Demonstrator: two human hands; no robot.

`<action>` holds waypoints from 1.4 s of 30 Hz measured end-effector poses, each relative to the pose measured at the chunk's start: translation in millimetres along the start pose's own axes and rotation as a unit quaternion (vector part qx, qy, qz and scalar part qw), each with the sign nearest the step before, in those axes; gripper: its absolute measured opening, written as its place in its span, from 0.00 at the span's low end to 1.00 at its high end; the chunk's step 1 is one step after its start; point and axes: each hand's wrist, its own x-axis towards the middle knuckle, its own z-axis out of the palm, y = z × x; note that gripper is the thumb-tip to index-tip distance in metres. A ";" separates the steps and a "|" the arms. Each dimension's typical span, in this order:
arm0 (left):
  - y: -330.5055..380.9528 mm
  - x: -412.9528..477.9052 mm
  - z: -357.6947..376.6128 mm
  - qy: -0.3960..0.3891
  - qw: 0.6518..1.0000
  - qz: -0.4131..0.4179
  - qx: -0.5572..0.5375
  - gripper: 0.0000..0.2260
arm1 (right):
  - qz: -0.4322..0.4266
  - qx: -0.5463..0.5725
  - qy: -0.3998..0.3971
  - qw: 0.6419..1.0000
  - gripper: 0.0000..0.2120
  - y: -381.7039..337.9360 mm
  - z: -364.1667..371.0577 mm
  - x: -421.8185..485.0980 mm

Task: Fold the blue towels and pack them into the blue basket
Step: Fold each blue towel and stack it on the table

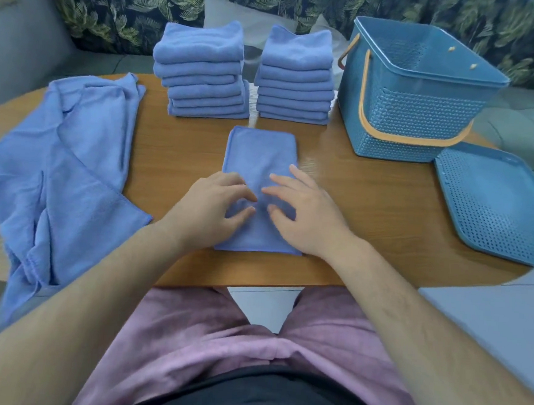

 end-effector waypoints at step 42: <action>19.0 -18.8 -25.4 0.054 0.927 -0.093 -0.360 0.05 | 0.094 0.355 -0.108 0.924 0.08 10.7 -73.1 -31.4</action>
